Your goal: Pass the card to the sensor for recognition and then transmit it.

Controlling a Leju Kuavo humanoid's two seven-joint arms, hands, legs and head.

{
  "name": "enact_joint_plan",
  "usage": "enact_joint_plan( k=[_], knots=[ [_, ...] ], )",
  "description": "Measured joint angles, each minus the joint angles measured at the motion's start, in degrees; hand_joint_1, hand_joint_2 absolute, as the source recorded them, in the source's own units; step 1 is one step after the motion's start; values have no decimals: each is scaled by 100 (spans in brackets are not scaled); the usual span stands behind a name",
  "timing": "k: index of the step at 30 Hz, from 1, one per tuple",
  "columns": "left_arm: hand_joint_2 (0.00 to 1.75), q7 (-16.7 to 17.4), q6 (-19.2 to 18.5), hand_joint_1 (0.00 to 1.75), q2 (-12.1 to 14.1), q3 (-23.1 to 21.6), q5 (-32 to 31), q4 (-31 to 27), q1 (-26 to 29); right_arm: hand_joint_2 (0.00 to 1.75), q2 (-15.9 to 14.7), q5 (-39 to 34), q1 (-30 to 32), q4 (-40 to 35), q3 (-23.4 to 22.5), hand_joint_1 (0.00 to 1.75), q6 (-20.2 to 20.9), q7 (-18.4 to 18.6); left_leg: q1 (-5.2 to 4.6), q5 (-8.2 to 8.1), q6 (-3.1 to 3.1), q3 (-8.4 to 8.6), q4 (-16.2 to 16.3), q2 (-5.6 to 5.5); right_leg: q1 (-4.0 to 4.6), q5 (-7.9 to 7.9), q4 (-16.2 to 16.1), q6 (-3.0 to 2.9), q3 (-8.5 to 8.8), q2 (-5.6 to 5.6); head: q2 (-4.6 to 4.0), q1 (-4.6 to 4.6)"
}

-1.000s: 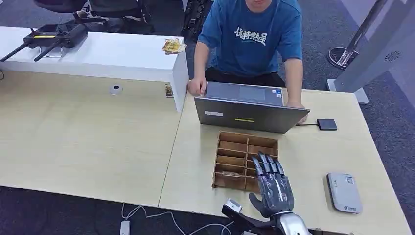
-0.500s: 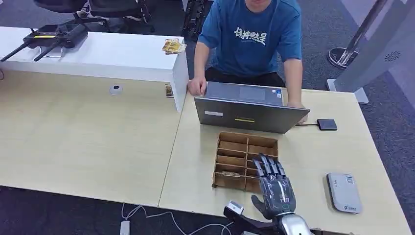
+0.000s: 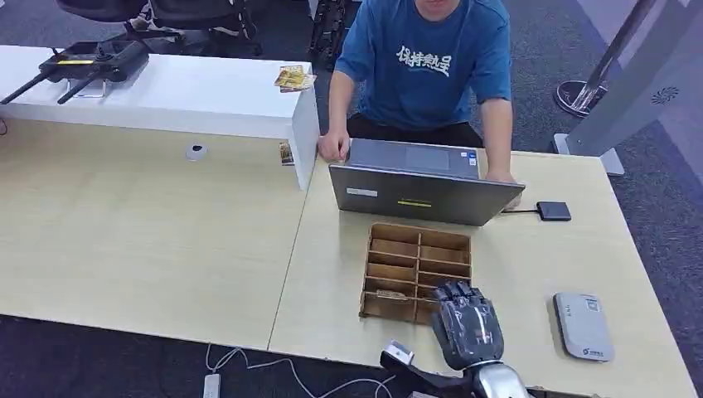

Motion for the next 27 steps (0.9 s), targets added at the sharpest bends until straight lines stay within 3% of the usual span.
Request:
enact_joint_plan(
  k=[10,11,12,13,27],
  knots=[
    [0,0,0,0,0,0,0,0,0,175,0,0,-32,-7,9,138,2,0,0,0,0,0,0,0,0,0,0,0,0,0,0,0],
    [0,0,0,0,0,0,0,0,0,175,0,0,-32,-7,11,51,2,0,0,0,0,0,0,0,0,0,0,0,0,0,0,0],
    [0,0,0,0,0,0,0,0,0,175,0,0,-32,-7,11,19,2,0,0,0,0,0,0,0,0,0,0,0,0,0,0,0],
    [0,0,0,0,0,0,0,0,0,175,0,0,-32,-7,13,0,0,0,0,0,0,0,0,0,0,0,0,0,0,0,0,0],
    [0,0,7,0,0,0,0,0,0,175,0,13,-24,-7,17,0,-35,0,0,0,0,0,0,0,0,0,0,0,0,0,0,0]
  ],
)
